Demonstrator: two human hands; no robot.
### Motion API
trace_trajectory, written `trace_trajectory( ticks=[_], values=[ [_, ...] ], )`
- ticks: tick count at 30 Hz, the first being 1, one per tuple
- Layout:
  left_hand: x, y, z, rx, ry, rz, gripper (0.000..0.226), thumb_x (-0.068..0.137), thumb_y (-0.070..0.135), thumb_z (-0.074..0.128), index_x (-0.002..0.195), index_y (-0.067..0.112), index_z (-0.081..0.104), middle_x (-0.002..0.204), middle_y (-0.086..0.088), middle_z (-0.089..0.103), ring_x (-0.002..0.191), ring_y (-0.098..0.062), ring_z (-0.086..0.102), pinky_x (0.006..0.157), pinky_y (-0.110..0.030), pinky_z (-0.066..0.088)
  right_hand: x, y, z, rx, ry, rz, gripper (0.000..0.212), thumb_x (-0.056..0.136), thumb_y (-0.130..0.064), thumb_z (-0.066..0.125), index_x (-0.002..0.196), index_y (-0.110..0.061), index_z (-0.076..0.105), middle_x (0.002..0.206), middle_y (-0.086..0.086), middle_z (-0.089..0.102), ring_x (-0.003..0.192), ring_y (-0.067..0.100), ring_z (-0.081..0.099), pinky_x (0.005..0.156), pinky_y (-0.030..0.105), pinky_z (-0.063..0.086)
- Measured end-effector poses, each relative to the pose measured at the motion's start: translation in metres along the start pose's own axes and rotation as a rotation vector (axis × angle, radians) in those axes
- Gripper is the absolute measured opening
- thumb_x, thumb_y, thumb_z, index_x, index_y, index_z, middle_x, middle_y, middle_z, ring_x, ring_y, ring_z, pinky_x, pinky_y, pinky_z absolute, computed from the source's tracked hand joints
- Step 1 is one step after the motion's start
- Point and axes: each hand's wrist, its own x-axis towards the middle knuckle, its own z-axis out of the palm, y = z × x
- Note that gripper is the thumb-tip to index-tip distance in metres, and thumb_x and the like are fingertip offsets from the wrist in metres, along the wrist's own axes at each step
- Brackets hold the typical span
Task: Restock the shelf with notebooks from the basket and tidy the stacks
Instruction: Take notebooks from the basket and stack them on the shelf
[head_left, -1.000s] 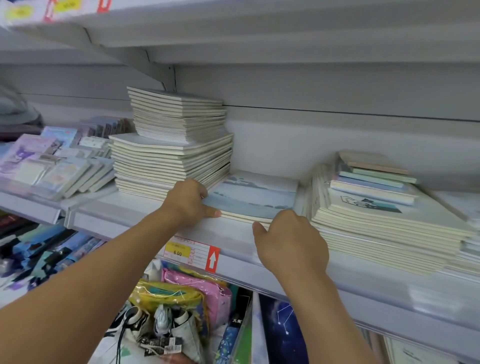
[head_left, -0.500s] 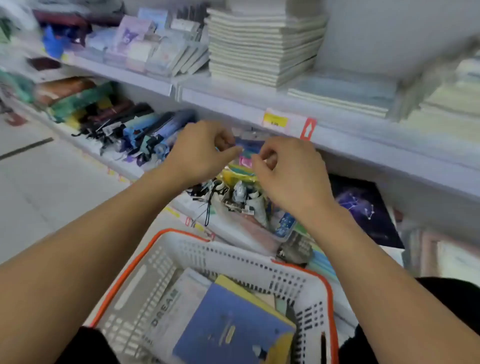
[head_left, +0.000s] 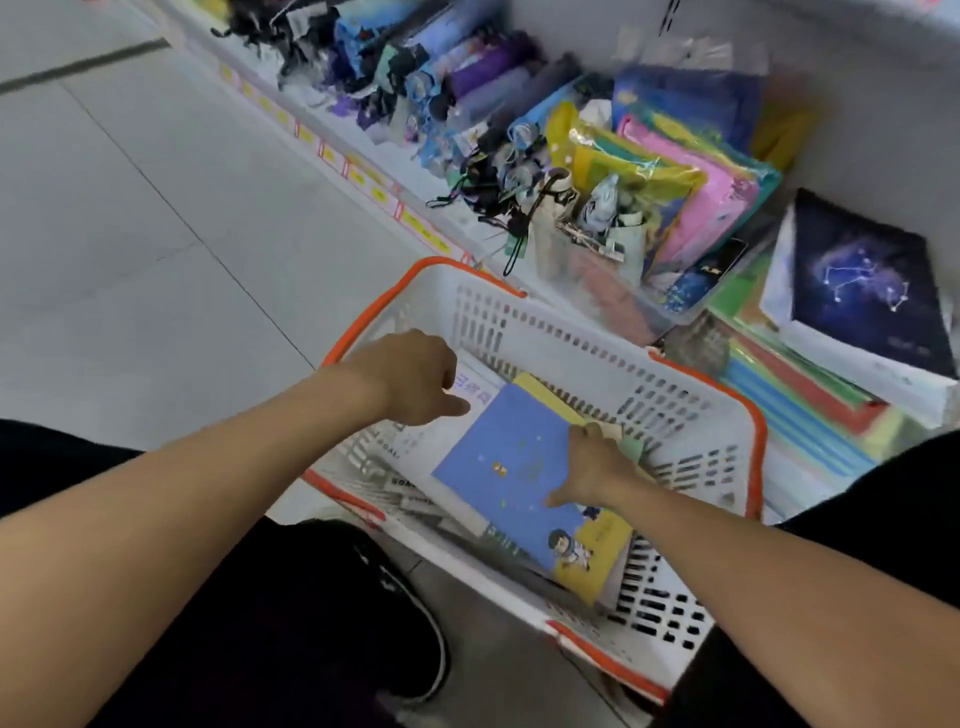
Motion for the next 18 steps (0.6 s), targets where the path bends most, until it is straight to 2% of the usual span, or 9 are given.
trace_trajectory(
  ticks=[3,6,8,9,10,11,13,15,18],
  values=[
    [0.001,-0.005,0.001,0.076,-0.086,-0.025,0.054,0.091,0.057,0.054,0.13,0.018,0.057,0.127,-0.003,0.059,0.115,-0.025,0.056,0.092,-0.034,0.047,-0.001,-0.005,0.007,0.067,0.067,0.103,0.128,0.065,-0.051,0.088,0.156,-0.016,0.005,0.158,0.011,0.014,0.143,0.04,0.024,0.105,0.056,0.04],
    [0.006,-0.008,-0.002,0.102,-0.132,-0.026,0.059,0.091,0.06,0.05,0.123,0.012,0.062,0.123,-0.006,0.064,0.111,-0.026,0.06,0.089,-0.035,0.048,0.004,0.0,0.008,0.149,0.08,0.172,0.132,0.06,-0.049,0.091,0.155,-0.015,0.007,0.157,0.013,0.012,0.146,0.039,0.016,0.106,0.058,0.038],
    [0.007,-0.005,-0.004,0.118,-0.131,-0.018,0.062,0.092,0.061,0.047,0.122,0.009,0.063,0.121,-0.007,0.064,0.112,-0.026,0.06,0.085,-0.033,0.046,0.004,0.005,0.005,0.201,0.111,0.201,0.12,0.059,-0.047,0.093,0.151,-0.013,0.023,0.151,0.016,0.026,0.14,0.037,0.03,0.1,0.054,0.043],
    [0.007,-0.004,-0.004,0.132,-0.135,-0.02,0.062,0.092,0.061,0.047,0.122,0.009,0.063,0.121,-0.007,0.065,0.112,-0.026,0.06,0.084,-0.033,0.045,0.004,0.008,0.002,0.219,0.15,0.187,0.095,0.063,-0.045,0.091,0.137,-0.013,0.042,0.134,0.016,0.044,0.122,0.034,0.048,0.087,0.048,0.048],
    [0.008,-0.003,-0.005,0.138,-0.139,-0.021,0.062,0.092,0.061,0.046,0.122,0.009,0.063,0.12,-0.007,0.065,0.111,-0.025,0.06,0.083,-0.033,0.045,0.0,0.008,-0.006,0.225,0.169,0.162,0.057,0.069,-0.041,0.089,0.107,-0.015,0.055,0.103,0.011,0.054,0.091,0.026,0.056,0.069,0.038,0.046],
    [0.008,-0.003,-0.007,0.148,-0.143,-0.025,0.062,0.092,0.061,0.046,0.122,0.01,0.063,0.118,-0.006,0.065,0.111,-0.025,0.061,0.083,-0.032,0.045,-0.003,0.007,-0.016,0.245,0.15,0.113,0.039,0.077,-0.036,0.085,0.079,-0.019,0.049,0.077,0.006,0.047,0.066,0.019,0.048,0.057,0.031,0.037],
    [0.007,-0.002,-0.01,0.164,-0.133,-0.034,0.063,0.092,0.063,0.044,0.12,0.01,0.063,0.116,-0.006,0.066,0.109,-0.025,0.06,0.085,-0.033,0.046,-0.014,0.001,-0.048,0.329,-0.006,-0.038,0.041,0.089,-0.027,0.074,0.065,-0.019,0.043,0.063,0.005,0.041,0.052,0.018,0.041,0.054,0.029,0.033],
    [0.005,0.001,-0.013,0.13,-0.125,-0.045,0.067,0.091,0.067,0.039,0.107,0.008,0.065,0.107,-0.007,0.065,0.097,-0.025,0.06,0.086,-0.036,0.048,-0.034,-0.006,-0.084,0.579,-0.144,-0.171,0.012,0.095,-0.025,0.066,0.087,-0.016,0.065,0.079,0.007,0.066,0.065,0.022,0.065,0.06,0.03,0.051],
    [0.001,0.007,-0.015,-0.183,-0.044,-0.015,0.052,0.091,0.069,0.04,0.081,0.021,0.057,0.089,-0.005,0.057,0.082,-0.02,0.052,0.086,-0.037,0.042,-0.057,-0.004,-0.125,1.131,-0.199,-0.339,0.034,0.098,-0.02,0.055,0.131,-0.012,0.058,0.113,0.01,0.073,0.092,0.027,0.073,0.075,0.041,0.062]
  ],
)
